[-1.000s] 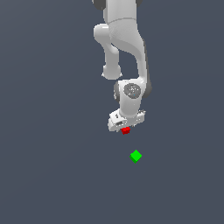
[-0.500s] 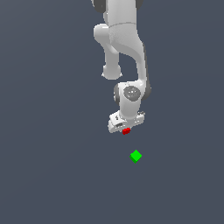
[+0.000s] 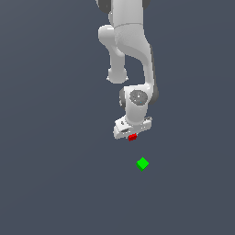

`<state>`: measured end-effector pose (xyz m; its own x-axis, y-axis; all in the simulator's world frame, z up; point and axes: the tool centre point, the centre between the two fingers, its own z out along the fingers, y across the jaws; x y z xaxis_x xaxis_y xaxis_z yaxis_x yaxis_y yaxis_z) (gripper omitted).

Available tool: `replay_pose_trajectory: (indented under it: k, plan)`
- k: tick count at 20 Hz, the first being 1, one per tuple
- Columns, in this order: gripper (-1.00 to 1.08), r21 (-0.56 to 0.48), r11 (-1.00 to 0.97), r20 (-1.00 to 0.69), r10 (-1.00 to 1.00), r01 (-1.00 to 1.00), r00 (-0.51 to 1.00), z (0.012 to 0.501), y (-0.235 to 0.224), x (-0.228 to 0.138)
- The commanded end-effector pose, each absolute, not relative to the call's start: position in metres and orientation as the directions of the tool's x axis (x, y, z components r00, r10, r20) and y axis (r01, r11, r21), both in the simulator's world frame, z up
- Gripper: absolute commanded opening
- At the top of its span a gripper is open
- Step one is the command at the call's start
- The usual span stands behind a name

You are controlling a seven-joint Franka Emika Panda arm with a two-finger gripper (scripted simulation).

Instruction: Stack the red cube on top of the green cube.

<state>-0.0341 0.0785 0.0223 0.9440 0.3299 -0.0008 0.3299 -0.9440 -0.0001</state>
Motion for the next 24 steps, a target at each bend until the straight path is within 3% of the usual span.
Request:
replay_pose_trajectory:
  k: [1, 15, 24]
  plan:
    - [-1.00, 0.000, -0.944, 0.001, 0.330, 0.330, 0.944, 0.028, 0.078, -0.034]
    - [-1.00, 0.000, -0.944, 0.000, 0.330, 0.330, 0.944, 0.107, 0.078, -0.035]
    - [-1.00, 0.000, -0.944, 0.001, 0.330, 0.330, 0.944, 0.118, 0.079, -0.034]
